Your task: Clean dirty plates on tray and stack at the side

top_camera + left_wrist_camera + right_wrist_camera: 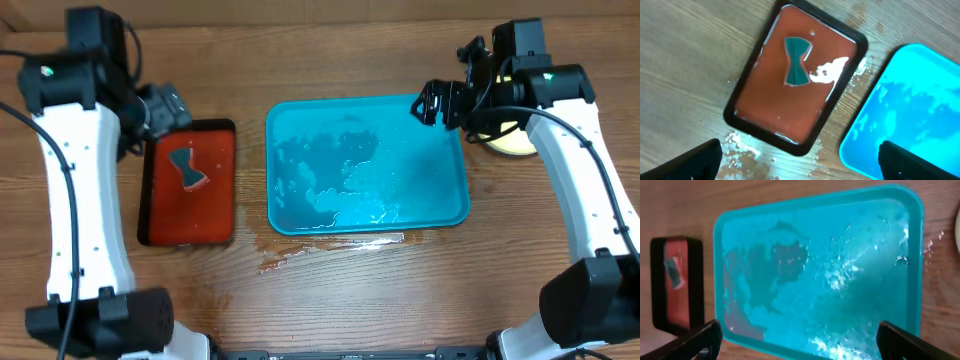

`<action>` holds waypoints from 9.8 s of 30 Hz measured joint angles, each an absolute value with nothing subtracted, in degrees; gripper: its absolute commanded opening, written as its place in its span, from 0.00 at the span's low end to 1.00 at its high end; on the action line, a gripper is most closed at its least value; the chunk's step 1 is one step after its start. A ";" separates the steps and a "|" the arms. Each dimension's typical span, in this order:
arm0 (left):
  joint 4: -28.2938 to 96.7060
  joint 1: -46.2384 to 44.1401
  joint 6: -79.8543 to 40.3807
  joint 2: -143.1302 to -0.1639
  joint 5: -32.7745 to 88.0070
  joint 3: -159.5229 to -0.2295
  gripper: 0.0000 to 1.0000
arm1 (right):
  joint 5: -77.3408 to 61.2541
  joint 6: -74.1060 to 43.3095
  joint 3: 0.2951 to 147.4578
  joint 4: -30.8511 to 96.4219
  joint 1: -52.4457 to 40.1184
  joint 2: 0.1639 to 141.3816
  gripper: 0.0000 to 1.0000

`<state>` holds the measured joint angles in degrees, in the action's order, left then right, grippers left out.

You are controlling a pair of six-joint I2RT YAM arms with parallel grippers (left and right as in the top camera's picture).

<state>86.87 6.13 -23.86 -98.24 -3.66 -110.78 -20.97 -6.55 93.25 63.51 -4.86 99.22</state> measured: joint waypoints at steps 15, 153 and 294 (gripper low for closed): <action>59.77 1.15 -27.05 -62.48 -6.92 -65.01 1.00 | -15.97 -1.52 89.06 66.28 -4.89 85.97 1.00; 59.57 1.15 -27.05 -66.28 -7.11 -64.75 1.00 | -4.05 -1.48 1.04 4.78 -3.53 0.64 1.00; 4.27 -2.28 -2.79 -0.91 3.60 -0.60 1.00 | -4.03 -1.50 1.06 4.78 -3.79 0.62 1.00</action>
